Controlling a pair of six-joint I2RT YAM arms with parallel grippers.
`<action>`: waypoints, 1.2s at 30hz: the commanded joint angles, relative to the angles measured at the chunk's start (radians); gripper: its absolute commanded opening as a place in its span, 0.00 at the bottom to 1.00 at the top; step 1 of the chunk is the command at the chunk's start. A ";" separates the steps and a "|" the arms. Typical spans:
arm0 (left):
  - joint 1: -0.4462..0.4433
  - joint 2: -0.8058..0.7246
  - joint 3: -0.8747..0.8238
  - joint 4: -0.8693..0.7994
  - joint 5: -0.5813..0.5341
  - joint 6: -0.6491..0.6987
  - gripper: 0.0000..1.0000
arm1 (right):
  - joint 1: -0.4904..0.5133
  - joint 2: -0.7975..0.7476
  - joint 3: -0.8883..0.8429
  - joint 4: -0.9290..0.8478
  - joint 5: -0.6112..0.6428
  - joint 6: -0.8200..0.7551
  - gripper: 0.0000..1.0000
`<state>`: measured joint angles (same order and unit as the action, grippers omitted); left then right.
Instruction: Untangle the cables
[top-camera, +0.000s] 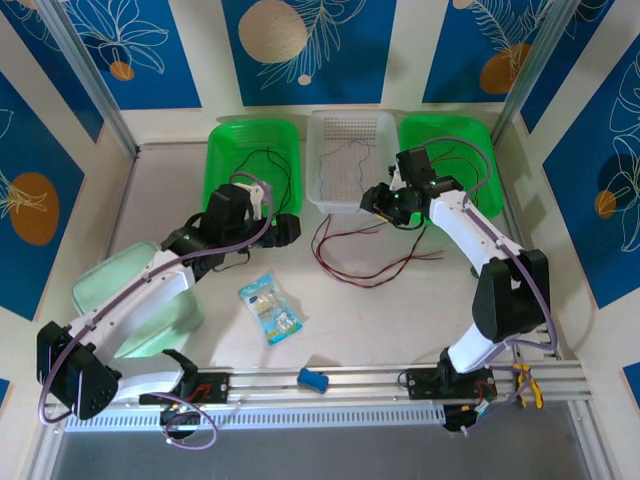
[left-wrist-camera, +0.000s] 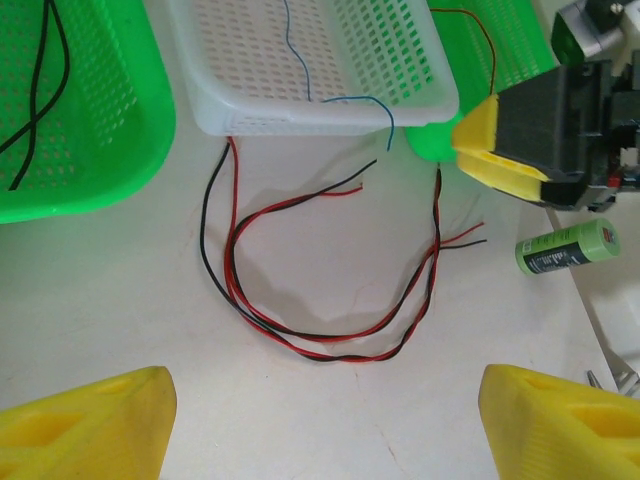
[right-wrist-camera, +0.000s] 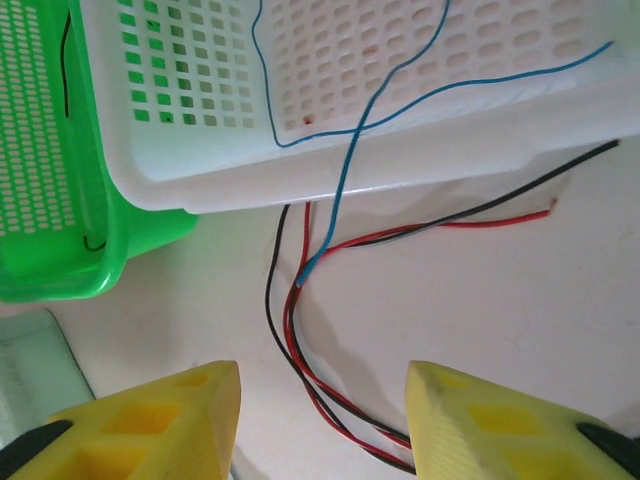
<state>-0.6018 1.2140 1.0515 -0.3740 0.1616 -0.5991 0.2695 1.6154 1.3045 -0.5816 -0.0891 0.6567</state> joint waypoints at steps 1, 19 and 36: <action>-0.018 0.020 -0.009 0.036 -0.017 -0.019 0.79 | 0.002 0.033 -0.002 0.072 -0.059 0.035 0.43; -0.037 0.107 0.003 0.087 0.011 -0.024 0.79 | 0.000 0.152 0.043 0.090 -0.099 0.032 0.29; -0.037 0.102 0.016 0.074 0.003 -0.003 0.79 | -0.008 0.200 0.113 0.065 -0.112 0.014 0.16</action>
<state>-0.6270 1.3216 1.0515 -0.3058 0.1562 -0.6086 0.2668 1.7920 1.3827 -0.4877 -0.1661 0.6811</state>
